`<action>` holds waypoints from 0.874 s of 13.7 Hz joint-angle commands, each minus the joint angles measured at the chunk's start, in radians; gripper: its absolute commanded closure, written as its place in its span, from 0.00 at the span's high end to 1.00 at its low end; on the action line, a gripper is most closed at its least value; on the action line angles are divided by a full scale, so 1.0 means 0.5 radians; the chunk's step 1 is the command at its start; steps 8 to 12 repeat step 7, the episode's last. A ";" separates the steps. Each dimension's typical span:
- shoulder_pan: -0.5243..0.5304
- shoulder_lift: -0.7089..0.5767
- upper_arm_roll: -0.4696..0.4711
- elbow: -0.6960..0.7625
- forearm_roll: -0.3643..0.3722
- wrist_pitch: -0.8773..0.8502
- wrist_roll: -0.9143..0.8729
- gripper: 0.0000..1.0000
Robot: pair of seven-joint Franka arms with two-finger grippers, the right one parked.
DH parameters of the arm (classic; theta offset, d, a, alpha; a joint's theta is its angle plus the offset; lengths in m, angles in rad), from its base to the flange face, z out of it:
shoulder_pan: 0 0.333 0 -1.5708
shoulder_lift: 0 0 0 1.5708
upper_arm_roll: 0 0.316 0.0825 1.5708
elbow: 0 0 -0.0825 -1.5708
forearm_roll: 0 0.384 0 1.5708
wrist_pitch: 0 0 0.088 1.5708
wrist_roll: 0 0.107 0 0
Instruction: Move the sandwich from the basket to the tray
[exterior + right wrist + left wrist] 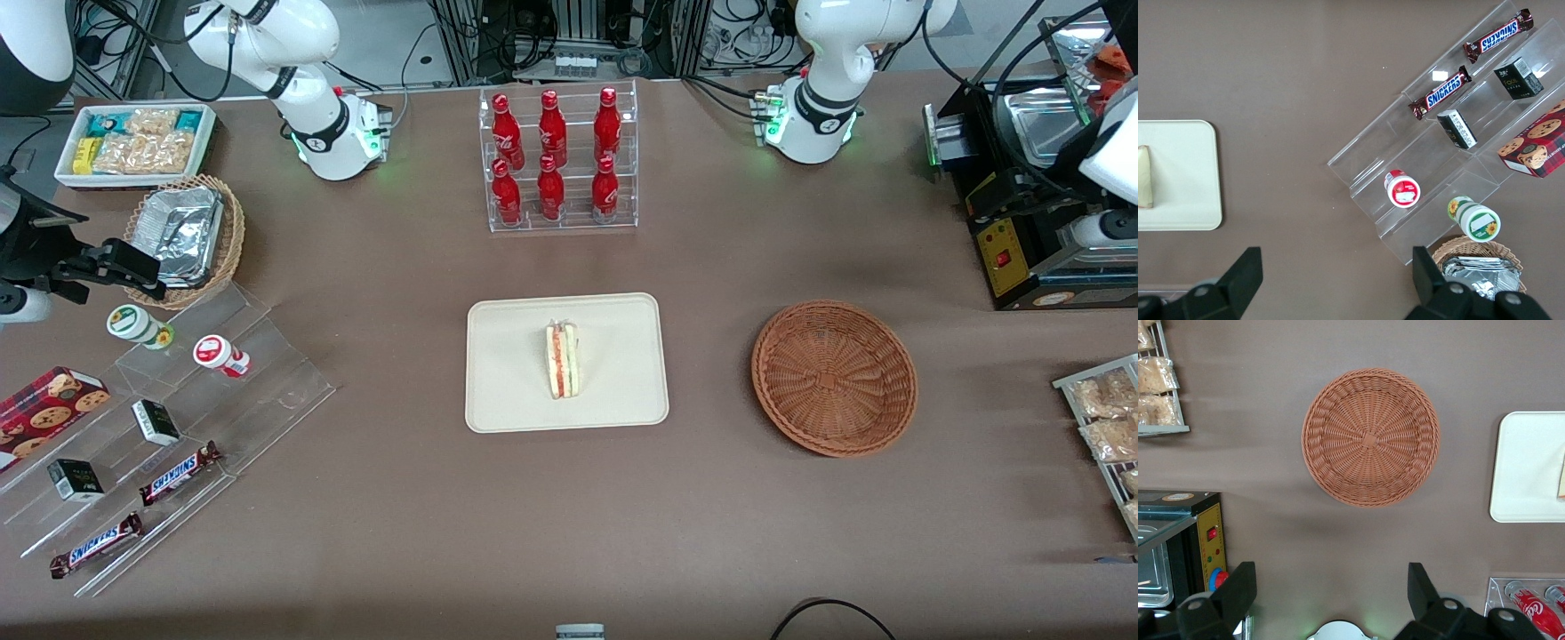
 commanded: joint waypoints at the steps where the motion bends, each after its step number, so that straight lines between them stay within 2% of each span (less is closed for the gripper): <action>1: 0.015 0.061 -0.019 0.059 0.015 -0.042 0.006 1.00; 4: 0.015 0.147 -0.019 0.178 0.018 -0.045 0.009 1.00; 12: 0.012 0.163 -0.019 0.188 0.012 -0.048 0.009 1.00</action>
